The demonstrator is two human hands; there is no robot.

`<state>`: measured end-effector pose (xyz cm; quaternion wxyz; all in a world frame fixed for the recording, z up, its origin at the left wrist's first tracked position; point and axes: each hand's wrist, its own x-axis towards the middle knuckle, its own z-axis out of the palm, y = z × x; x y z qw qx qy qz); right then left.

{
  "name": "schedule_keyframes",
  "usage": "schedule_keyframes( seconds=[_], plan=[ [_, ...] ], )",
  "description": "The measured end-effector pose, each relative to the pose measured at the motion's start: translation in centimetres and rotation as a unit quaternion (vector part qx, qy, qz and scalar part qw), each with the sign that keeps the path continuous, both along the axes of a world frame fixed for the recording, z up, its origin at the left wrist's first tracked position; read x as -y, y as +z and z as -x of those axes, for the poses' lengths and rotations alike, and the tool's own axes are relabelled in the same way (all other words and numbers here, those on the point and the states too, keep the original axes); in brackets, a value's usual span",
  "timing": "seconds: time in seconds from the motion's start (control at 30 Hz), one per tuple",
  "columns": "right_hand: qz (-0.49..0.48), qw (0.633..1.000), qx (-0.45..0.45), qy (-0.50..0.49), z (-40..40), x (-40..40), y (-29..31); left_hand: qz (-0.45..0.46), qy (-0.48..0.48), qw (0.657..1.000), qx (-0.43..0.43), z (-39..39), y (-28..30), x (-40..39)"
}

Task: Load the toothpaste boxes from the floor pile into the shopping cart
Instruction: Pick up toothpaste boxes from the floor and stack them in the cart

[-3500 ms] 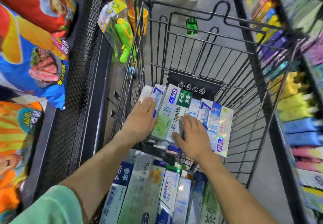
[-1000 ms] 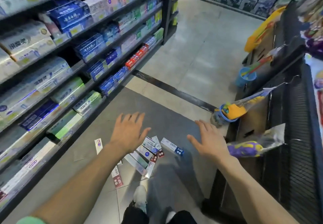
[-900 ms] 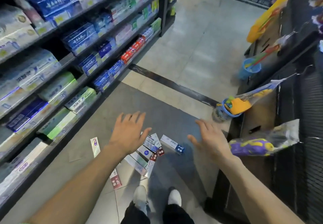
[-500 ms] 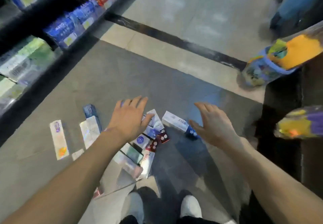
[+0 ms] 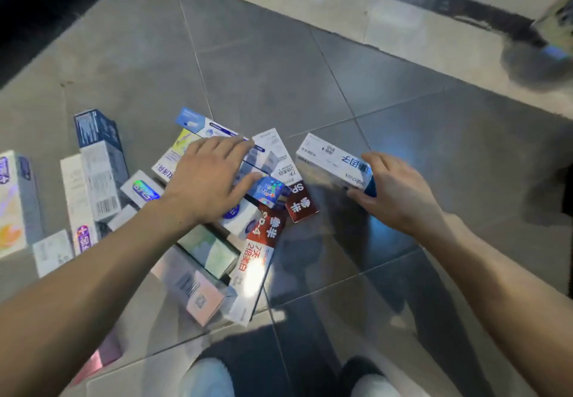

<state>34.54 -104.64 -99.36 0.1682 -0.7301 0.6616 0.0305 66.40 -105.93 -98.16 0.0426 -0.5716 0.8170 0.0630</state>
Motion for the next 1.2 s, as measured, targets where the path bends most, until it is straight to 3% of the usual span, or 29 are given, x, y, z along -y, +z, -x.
schedule_keyframes(
  seconds=[0.1, 0.37, 0.83, 1.07, 1.2],
  plan=[
    [-0.036, 0.999, 0.001, -0.03, -0.1, 0.2, -0.5, -0.016, 0.022, 1.0, -0.009, -0.8, 0.3, -0.3],
    [-0.069, 0.993, -0.037, -0.082, -1.3, 0.1, -3.1, -0.04, -0.048, 0.998, -0.025, -0.6, -1.8, -1.4],
    [-0.049, 0.939, 0.257, -0.224, -4.0, -4.0, 0.2, 0.04, -0.124, 0.991, -0.042, 0.9, -1.7, -0.6],
    [-0.03, 0.901, 0.359, -0.242, -4.9, -3.1, 3.2, 0.027, -0.008, 0.976, -0.217, 0.8, 3.6, 2.2],
    [-0.022, 0.878, 0.417, -0.234, -5.8, -1.3, 6.9, 0.056, 0.111, 0.912, -0.391, 0.3, 7.0, 3.3]
  ],
)
